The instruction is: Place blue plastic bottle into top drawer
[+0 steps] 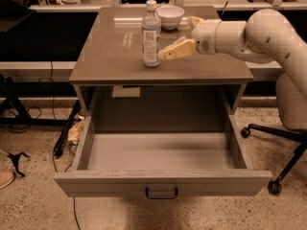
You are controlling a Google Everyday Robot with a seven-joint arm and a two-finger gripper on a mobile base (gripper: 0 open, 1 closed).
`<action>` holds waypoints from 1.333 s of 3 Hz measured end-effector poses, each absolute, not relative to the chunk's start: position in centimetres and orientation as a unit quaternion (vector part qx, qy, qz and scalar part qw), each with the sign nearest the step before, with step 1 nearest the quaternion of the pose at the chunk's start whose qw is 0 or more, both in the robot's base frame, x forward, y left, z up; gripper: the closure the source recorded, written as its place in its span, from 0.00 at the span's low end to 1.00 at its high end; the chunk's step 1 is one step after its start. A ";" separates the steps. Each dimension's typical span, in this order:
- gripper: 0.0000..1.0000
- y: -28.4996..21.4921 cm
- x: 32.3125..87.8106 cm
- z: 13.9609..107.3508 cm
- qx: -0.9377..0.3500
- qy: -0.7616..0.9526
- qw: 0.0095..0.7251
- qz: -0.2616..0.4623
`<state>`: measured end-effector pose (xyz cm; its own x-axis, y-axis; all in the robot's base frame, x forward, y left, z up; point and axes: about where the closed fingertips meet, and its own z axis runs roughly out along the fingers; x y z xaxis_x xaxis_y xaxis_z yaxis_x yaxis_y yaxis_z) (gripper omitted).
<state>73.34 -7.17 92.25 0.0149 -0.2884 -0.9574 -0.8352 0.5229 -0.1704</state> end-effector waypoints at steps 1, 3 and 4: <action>0.00 -4.9 74.7 91.9 -0.426 0.647 0.577 0.259; 0.41 -2.2 76.8 91.9 -0.425 0.627 0.586 0.288; 0.66 -0.8 77.0 92.2 -0.427 0.615 0.588 0.307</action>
Offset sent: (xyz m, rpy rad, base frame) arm 0.0408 0.0470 -0.0025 0.1062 -0.0247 0.0695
